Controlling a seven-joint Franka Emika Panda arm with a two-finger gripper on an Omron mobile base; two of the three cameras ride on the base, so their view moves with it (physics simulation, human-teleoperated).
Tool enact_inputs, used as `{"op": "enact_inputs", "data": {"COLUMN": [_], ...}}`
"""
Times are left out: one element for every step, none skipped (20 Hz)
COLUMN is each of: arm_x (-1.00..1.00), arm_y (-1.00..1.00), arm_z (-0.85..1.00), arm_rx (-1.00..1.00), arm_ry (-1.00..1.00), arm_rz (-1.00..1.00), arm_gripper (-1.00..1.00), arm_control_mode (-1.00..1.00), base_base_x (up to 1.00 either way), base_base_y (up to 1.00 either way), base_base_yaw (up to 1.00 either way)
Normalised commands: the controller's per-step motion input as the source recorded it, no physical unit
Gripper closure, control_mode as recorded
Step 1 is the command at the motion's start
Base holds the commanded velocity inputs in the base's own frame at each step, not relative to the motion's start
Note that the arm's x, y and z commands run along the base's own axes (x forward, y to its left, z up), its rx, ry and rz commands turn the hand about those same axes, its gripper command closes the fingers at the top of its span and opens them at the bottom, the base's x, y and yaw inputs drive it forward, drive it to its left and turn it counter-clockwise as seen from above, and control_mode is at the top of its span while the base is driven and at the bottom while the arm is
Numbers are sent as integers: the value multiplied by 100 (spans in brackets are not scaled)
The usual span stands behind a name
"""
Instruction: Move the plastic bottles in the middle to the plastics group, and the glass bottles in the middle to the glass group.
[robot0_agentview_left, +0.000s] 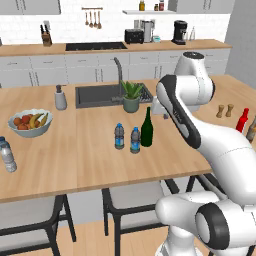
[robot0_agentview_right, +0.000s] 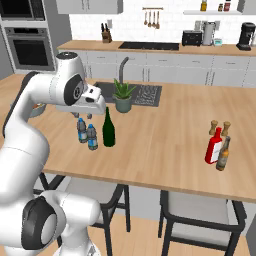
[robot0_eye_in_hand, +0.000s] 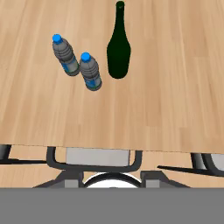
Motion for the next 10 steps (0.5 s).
{"op": "enact_inputs", "data": {"arm_x": [-6, -7, 0, 0, 0, 0, 0, 0, 0, 0], "arm_y": [0, 0, 0, 0, 0, 0, 0, 0, 0, 0], "arm_z": [0, 0, 0, -4, -7, -10, -14, -17, -14, -16], "arm_rx": [0, 0, 0, 0, 0, 0, 0, 0, 0, 0], "arm_ry": [0, 0, 0, 0, 0, 0, 0, 0, 0, -1], "arm_rz": [0, 0, 0, 0, 0, 0, 0, 0, 0, 0], "arm_gripper": [-100, -100, -100, -100, -100, -100, -100, -100, -100, -100], "arm_control_mode": [-100, -100, -100, -100, -100, -100, -100, -100, -100, -100], "base_base_x": [0, 0, 0, 0, 0, 0, 0, 0, 0, 0], "base_base_y": [0, 0, 0, 0, 0, 0, 0, 0, 0, 0], "base_base_yaw": [0, 0, 0, 0, 0, 0, 0, 0, 0, 0]}}
